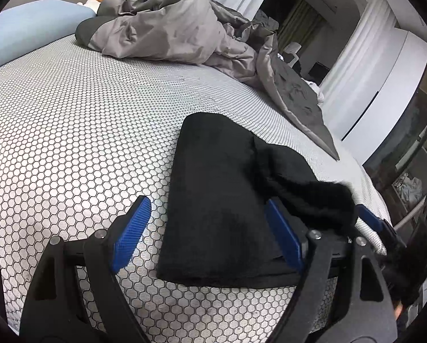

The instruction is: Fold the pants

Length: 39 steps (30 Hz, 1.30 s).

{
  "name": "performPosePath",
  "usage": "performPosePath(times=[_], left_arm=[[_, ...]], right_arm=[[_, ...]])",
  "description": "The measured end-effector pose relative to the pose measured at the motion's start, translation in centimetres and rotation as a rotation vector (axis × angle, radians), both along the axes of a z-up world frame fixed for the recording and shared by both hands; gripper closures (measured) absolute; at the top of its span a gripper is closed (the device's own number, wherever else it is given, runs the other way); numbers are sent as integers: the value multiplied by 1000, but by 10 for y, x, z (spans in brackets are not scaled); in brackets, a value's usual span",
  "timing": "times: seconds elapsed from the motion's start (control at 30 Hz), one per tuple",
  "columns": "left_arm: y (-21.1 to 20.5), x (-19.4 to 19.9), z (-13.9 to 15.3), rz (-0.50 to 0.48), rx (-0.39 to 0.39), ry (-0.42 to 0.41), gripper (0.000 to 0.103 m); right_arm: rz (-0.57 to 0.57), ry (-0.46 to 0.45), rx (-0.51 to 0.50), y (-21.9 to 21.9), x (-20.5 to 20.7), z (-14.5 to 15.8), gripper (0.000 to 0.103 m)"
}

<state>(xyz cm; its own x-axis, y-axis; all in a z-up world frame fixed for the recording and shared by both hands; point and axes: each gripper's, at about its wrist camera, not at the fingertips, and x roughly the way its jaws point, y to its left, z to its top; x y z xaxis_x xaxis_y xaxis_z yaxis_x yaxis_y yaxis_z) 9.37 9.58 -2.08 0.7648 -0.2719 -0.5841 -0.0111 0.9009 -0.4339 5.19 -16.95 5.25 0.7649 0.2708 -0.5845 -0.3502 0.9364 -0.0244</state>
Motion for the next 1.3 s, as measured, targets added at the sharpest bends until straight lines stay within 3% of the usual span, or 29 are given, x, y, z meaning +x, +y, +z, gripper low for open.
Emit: performPosePath(times=[0.13,0.33,0.43,0.63,0.77,0.83,0.87,0.93,0.97,1.13,1.3], left_arm=[[-6,1,1,-6,20,1,23],[-20,3,3,-23,57,-2,23],[-23,5,3,-30,73,1,23],[-23,6,2,-14,74,7,23],[-23,7,1,-16,80,11,23],[-23,7,0,-15,87,15,23],[-22,7,-1,-16,90,17,23],[-20,7,-1,-13,89,18,23],[-19,7,-1,-10,85,19,23],[-17,7,-2,-11,84,22,23],[-21,7,-1,-15,97,26,23]], right_arm=[[-156,89,148,-61,14,-2,11],[-257,150,212,-104,20,-7,11],[-158,145,271,-97,18,-1,11],[103,117,97,-21,7,-6,11],[119,165,81,10,15,-18,11],[117,202,69,19,20,-26,21],[114,224,65,20,24,-30,33],[108,258,85,19,27,-34,45],[90,246,110,14,26,-32,52],[-133,218,292,-51,32,-18,52],[-301,228,279,-100,33,-21,52]])
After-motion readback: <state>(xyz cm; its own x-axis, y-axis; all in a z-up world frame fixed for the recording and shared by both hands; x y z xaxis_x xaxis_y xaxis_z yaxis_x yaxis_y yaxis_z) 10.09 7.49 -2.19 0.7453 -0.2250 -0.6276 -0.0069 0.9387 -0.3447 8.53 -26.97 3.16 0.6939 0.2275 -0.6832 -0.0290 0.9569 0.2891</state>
